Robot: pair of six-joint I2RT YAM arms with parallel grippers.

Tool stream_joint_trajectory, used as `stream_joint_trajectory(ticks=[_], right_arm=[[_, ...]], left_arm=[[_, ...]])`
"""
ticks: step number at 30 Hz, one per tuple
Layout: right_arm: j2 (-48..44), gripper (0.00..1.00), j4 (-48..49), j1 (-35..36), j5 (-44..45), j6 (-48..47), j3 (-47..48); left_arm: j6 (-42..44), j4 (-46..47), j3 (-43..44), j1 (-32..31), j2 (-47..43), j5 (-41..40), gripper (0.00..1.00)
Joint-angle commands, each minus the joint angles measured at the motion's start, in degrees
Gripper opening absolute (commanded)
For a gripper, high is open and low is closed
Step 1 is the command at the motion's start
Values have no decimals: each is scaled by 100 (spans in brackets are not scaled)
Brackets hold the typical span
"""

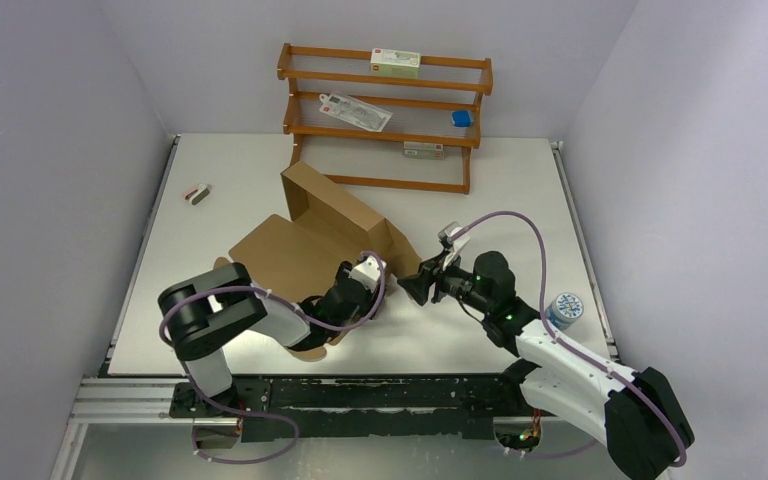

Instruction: Fold the paper box

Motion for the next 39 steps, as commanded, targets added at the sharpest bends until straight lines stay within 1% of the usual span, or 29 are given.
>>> stream_joint_trajectory(ticks=[1,5,8,10,16,19,23,30,34,39], right_arm=[[37,60,269,26,-62,-30,-49],[128,60,306,21,-112,-39,-49],[152,60,299,21,-102,-39,-46],[144,59,285,21,-94,-51,-56],[166,60,314,21,-285,-134,-41],[233,60,393,21,-569,-198,-3],[147,64,263,21,-565,-269,129],[-335,71,-352,-127,-379,-540,550],[-564,72,-602,-477,-341,-586,798],[-612,72,-828,-1098,40,-595,1097]], left_arm=[[337,860,111,4,290,-641,70],[522,1383,53,13,477,-613,69],[504,1574,69,121,595,-533,66],[364,1602,71,257,634,-358,61],[-117,1790,-55,554,706,131,40],[-312,1853,-95,595,775,336,34],[-482,1959,-149,634,887,566,29],[-865,2053,-279,876,985,977,23],[-945,1955,-274,993,970,1103,21],[-975,2059,-386,1046,917,1144,22]])
